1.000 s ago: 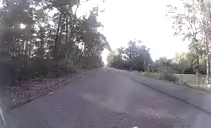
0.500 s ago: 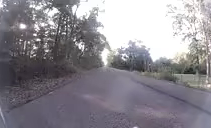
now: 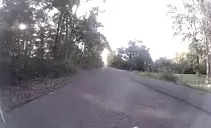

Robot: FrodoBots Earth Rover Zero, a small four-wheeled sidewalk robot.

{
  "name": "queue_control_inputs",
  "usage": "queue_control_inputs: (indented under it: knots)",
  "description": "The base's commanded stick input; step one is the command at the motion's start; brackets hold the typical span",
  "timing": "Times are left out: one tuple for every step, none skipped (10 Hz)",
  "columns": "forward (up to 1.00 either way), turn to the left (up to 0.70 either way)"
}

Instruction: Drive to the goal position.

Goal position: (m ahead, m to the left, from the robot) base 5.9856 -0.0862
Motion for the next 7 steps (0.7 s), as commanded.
queue_control_inputs:
  knots:
    - [0.05,0.00]
    - [0.06,0.00]
    - [0.06,0.00]
    - [0.06,0.00]
    - [0.06,0.00]
    - [0.06,0.00]
    - [0.06,0.00]
